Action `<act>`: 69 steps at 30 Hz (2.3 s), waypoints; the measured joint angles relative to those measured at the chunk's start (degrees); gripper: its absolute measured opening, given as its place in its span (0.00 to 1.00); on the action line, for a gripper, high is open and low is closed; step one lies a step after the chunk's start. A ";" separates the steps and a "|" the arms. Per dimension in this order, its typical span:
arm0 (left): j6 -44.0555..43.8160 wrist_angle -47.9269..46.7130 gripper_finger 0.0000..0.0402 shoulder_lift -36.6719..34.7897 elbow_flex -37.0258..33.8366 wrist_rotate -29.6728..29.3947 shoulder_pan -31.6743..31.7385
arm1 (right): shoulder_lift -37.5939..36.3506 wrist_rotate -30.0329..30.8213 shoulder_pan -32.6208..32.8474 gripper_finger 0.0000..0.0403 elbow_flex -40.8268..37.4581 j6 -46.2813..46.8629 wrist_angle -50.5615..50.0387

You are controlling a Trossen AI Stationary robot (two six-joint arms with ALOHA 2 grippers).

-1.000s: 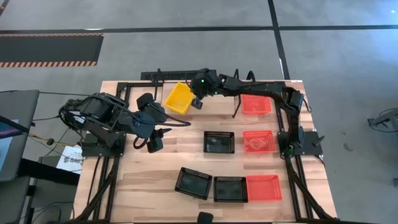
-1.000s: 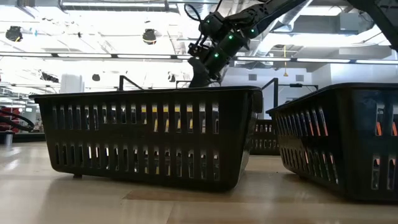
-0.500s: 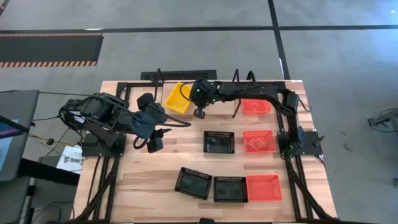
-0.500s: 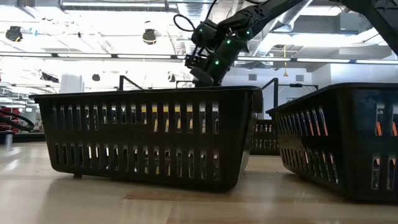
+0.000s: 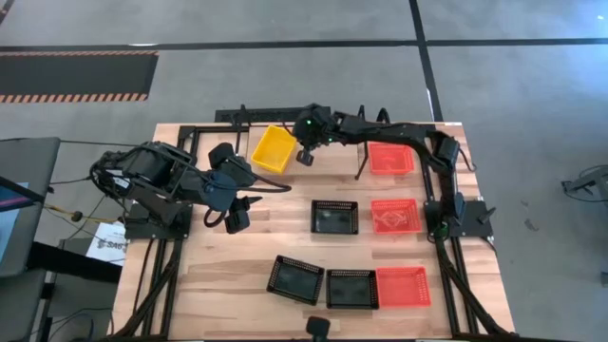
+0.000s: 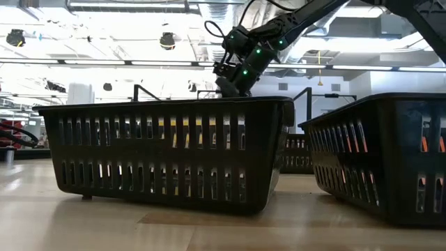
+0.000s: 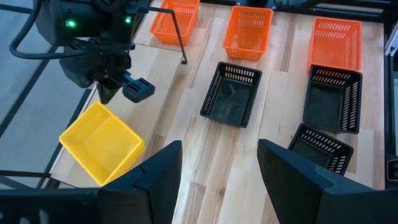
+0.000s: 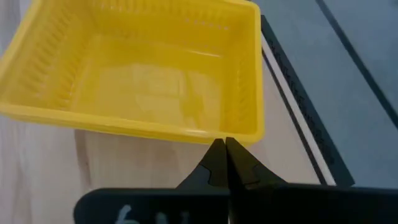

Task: Stack baskets on shelf by color
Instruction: Move the stacked yellow bin on the left of the shelf

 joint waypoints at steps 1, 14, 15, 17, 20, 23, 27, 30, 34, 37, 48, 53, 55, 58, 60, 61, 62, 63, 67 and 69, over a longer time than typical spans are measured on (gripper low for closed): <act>-0.02 0.00 0.49 0.00 0.00 0.00 -0.01 | -0.01 -0.02 -0.02 0.00 0.00 0.44 -0.04; 0.05 0.00 0.49 0.00 0.00 0.00 0.01 | 0.40 -3.50 1.64 0.00 -0.04 1.41 0.84; 0.05 0.00 0.49 0.00 0.00 0.00 0.02 | 0.40 -3.46 1.33 0.00 -0.04 1.44 1.61; 0.04 0.00 0.49 0.00 0.00 0.00 0.01 | 0.41 -3.32 0.70 0.00 -0.04 1.44 2.86; -0.32 0.00 0.49 0.00 0.00 0.00 -0.01 | 0.41 -3.24 -0.36 0.00 -0.04 1.45 4.28; -0.54 0.00 0.49 0.00 0.00 0.00 0.00 | 0.41 -3.26 -1.09 0.00 -0.04 1.47 3.76; -0.54 0.01 0.49 0.00 0.00 -0.04 0.00 | 0.37 -6.07 -1.39 0.00 -0.04 4.23 0.28; -0.54 0.00 0.49 0.00 0.00 -0.07 0.00 | 0.26 -11.40 -0.49 0.00 -0.04 5.95 -3.13; 0.06 0.00 0.49 0.00 0.00 -0.21 0.00 | 0.25 -19.98 2.53 0.00 -0.04 3.28 -6.26; 0.92 0.00 0.49 0.00 0.00 -0.87 -0.01 | 0.26 -24.15 5.52 0.00 -0.04 3.36 -5.51; 0.97 0.00 0.49 0.00 0.00 -2.05 0.01 | 0.28 -10.16 14.02 0.00 -0.04 3.44 8.30; 0.54 0.00 0.49 0.00 0.00 -2.08 -0.01 | 0.36 -5.81 14.59 0.00 -0.04 4.94 9.04; 0.51 0.00 0.49 0.00 0.00 -2.08 0.02 | 0.37 -3.83 15.00 0.00 -0.04 5.02 9.24; 0.44 0.00 0.49 0.00 0.00 -2.10 -0.01 | 0.37 -2.73 15.63 0.00 -0.04 5.99 9.41; 0.24 0.02 0.49 0.00 0.00 -2.10 -0.01 | 0.37 -2.73 16.22 0.00 -0.04 6.86 9.70; 0.13 0.00 0.49 0.00 0.00 -2.10 0.01 | 0.37 -2.73 16.57 0.00 -0.04 6.88 9.81; 0.11 0.00 0.49 0.00 0.00 -2.12 0.02 | 0.37 -2.73 16.98 0.00 -0.04 6.86 9.81; 0.11 0.00 0.49 0.00 0.00 -2.12 0.02 | 0.45 -2.73 17.30 0.00 -0.04 6.86 9.81; 0.09 0.00 0.49 0.00 0.00 -2.13 0.01 | 2.81 -2.64 18.39 0.00 -0.23 6.88 9.90; -0.15 0.02 0.49 0.00 0.00 -2.16 0.02 | 5.33 -2.65 18.48 0.00 0.60 6.89 12.53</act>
